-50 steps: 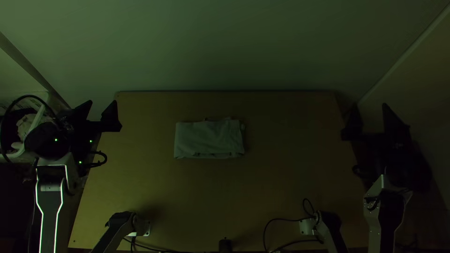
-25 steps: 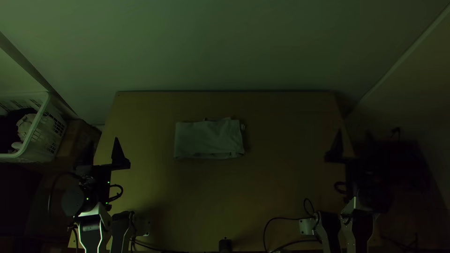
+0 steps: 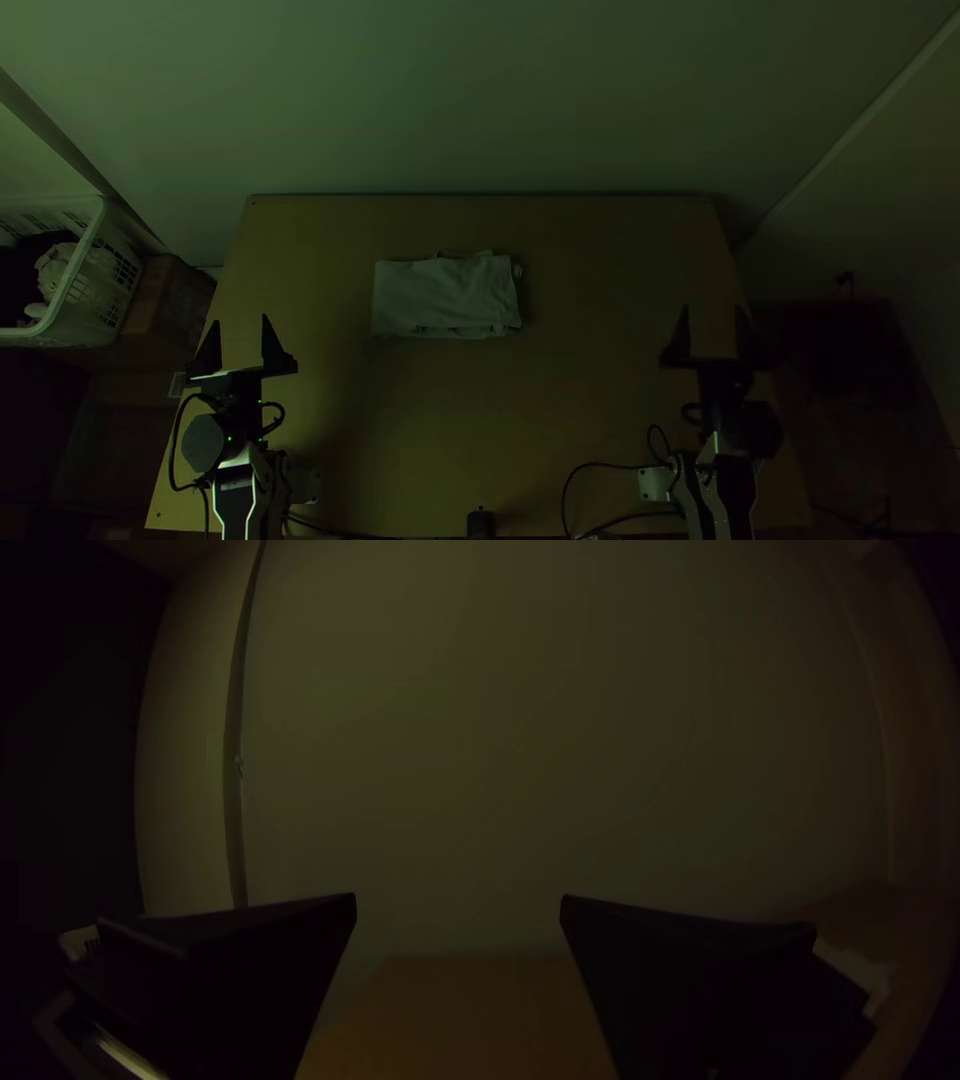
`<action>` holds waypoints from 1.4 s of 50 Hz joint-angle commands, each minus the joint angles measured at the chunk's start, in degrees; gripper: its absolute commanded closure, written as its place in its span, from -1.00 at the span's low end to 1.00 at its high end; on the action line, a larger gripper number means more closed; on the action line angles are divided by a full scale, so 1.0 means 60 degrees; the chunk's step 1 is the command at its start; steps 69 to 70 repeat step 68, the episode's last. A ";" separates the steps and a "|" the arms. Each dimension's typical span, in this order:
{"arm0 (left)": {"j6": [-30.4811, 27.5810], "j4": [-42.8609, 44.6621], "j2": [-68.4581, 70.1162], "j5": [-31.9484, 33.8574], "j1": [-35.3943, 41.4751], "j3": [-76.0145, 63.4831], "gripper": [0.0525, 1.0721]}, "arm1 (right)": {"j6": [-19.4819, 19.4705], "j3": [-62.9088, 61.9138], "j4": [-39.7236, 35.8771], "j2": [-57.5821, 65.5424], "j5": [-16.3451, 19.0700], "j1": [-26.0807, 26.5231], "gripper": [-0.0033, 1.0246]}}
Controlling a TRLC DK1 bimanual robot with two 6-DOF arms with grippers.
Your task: Fold the t-shirt
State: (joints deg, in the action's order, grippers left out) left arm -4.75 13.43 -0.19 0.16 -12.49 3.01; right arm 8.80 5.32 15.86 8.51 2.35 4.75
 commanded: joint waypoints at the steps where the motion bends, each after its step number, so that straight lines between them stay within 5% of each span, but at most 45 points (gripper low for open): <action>1: 0.0118 0.0091 0.0060 -0.0057 0.0090 -0.0530 -0.92 | 0.0218 -0.0784 -0.0929 -0.1521 -0.0084 -0.0192 -0.93; 18: 0.0309 -0.2341 0.0060 -0.0086 0.0016 -0.0472 -0.92 | -0.0880 -0.0814 -0.2745 -0.1434 -0.0567 0.0233 -0.93; 70: 0.0382 -0.2312 0.0031 0.0002 -0.0130 -0.0472 -0.92 | -0.0851 -0.0814 -0.2760 -0.1448 -0.0582 0.0658 -0.93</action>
